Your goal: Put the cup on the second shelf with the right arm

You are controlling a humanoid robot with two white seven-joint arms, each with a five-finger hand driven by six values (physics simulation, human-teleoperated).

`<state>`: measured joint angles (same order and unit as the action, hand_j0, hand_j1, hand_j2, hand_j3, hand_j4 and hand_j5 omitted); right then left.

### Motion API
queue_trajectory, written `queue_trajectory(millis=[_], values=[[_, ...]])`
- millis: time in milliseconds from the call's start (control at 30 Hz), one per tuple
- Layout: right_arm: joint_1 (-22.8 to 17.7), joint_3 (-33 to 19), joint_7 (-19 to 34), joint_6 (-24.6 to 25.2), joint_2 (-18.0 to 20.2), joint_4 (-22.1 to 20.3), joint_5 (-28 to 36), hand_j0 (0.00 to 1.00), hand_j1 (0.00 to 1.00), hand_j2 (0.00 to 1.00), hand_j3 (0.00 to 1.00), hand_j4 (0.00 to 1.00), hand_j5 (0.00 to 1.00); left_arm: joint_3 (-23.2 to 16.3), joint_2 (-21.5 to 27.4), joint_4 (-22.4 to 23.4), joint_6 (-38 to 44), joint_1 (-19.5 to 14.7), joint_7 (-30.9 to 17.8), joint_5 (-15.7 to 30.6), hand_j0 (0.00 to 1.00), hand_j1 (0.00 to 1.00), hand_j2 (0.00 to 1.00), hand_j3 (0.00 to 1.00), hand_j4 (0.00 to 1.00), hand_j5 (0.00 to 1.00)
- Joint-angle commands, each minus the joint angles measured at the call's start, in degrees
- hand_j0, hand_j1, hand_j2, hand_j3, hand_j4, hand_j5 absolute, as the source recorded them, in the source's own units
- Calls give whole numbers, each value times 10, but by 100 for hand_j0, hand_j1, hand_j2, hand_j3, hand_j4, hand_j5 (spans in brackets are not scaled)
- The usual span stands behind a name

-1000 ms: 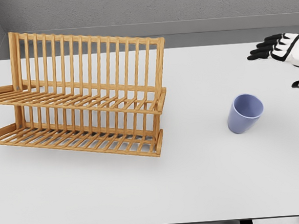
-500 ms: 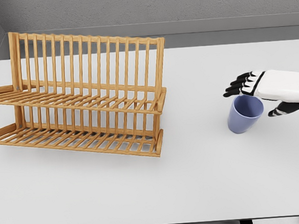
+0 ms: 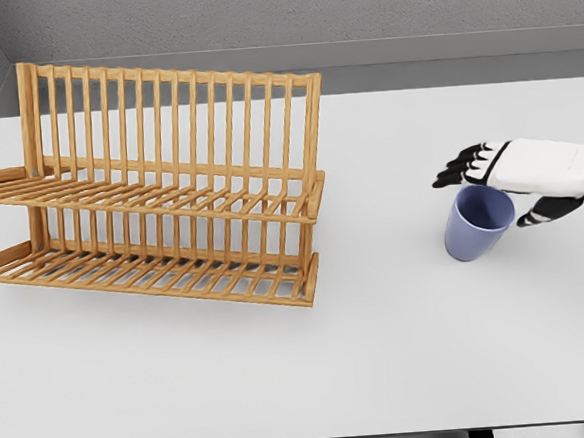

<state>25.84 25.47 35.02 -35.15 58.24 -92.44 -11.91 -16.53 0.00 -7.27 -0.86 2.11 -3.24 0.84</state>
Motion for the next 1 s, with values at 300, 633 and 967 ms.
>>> queue_trajectory(millis=[300, 633, 967], values=[[1, 34, 0, 1, -9, 32, -5, 100, 100, 100, 100, 100, 100, 0, 0, 0, 0, 0, 0, 0, 100, 100, 100, 100, 100, 100], [13, 46, 0, 1, -16, 36, -5, 93, 93, 93, 93, 93, 93, 0, 0, 0, 0, 0, 0, 0, 100, 100, 100, 100, 100, 100], [15, 46, 0, 1, -16, 33, -3, 68, 68, 68, 68, 68, 68, 0, 0, 1, 1, 0, 0, 0, 100, 100, 100, 100, 100, 100]])
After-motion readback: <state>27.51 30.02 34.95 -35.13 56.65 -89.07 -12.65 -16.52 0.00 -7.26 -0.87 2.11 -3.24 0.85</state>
